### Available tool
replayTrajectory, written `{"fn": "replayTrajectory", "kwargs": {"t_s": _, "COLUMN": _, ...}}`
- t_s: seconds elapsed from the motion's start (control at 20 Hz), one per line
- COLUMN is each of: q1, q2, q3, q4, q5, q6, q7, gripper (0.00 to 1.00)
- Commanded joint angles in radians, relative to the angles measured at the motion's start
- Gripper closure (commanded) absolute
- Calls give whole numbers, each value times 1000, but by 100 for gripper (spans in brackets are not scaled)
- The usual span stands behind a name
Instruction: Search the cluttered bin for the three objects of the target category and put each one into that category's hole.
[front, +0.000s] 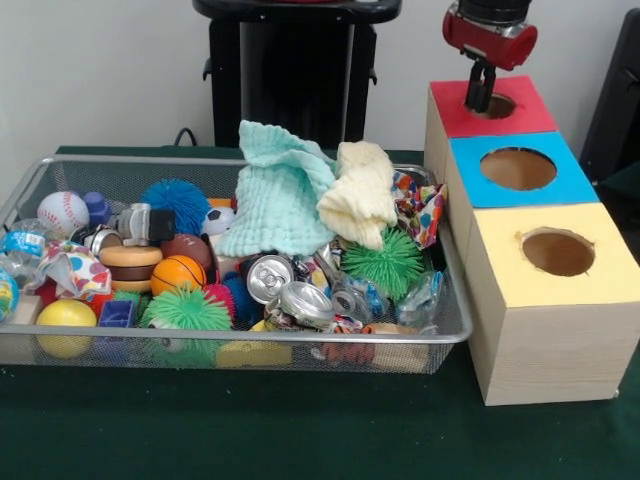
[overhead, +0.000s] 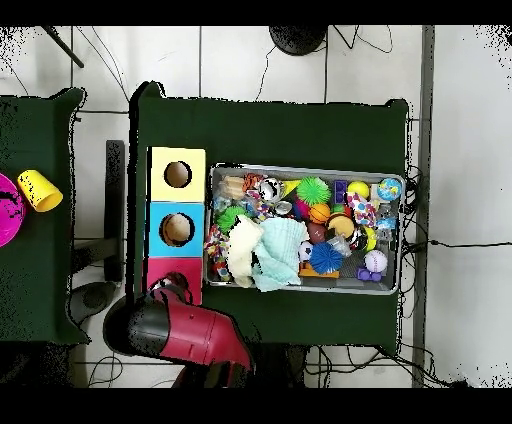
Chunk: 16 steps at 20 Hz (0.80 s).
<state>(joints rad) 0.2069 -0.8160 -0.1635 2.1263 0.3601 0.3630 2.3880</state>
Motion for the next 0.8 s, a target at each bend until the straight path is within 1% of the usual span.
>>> {"fn": "replayTrajectory", "kwargs": {"t_s": 0.05, "q1": -83, "q2": -193, "q3": -46, "q4": 74, "q5": 58, "q6": 296, "q7": 220, "gripper": 100}}
{"fn": "replayTrajectory", "kwargs": {"t_s": 0.1, "q1": -84, "q2": -199, "q3": -38, "q4": 83, "q5": 68, "q6": 295, "q7": 230, "gripper": 100}}
{"fn": "replayTrajectory", "kwargs": {"t_s": 0.2, "q1": -53, "q2": -189, "q3": -42, "q4": 94, "q5": 90, "q6": 274, "q7": 281, "gripper": 100}}
{"fn": "replayTrajectory", "kwargs": {"t_s": 0.3, "q1": -42, "q2": -172, "q3": 24, "q4": 161, "q5": 193, "q6": 139, "q7": 314, "gripper": 100}}
{"fn": "replayTrajectory", "kwargs": {"t_s": 0.35, "q1": -48, "q2": -142, "q3": 80, "q4": 204, "q5": 243, "q6": 2, "q7": 308, "gripper": 100}}
{"fn": "replayTrajectory", "kwargs": {"t_s": 0.45, "q1": -213, "q2": -52, "q3": 372, "q4": 322, "q5": 235, "q6": -379, "q7": 383, "gripper": 100}}
{"fn": "replayTrajectory", "kwargs": {"t_s": 0.5, "q1": -243, "q2": 4, "q3": 415, "q4": 326, "q5": 171, "q6": -483, "q7": 443, "gripper": 100}}
{"fn": "replayTrajectory", "kwargs": {"t_s": 0.55, "q1": -253, "q2": 36, "q3": 428, "q4": 321, "q5": 122, "q6": -555, "q7": 483, "gripper": 100}}
{"fn": "replayTrajectory", "kwargs": {"t_s": 0.65, "q1": -260, "q2": 39, "q3": 439, "q4": 325, "q5": 99, "q6": -585, "q7": 504, "gripper": 100}}
{"fn": "replayTrajectory", "kwargs": {"t_s": 0.7, "q1": -274, "q2": 41, "q3": 451, "q4": 327, "q5": 73, "q6": -611, "q7": 506, "gripper": 100}}
{"fn": "replayTrajectory", "kwargs": {"t_s": 0.75, "q1": -275, "q2": 28, "q3": 443, "q4": 328, "q5": 74, "q6": -595, "q7": 485, "gripper": 100}}
{"fn": "replayTrajectory", "kwargs": {"t_s": 0.8, "q1": -283, "q2": 29, "q3": 443, "q4": 329, "q5": 61, "q6": -601, "q7": 474, "gripper": 100}}
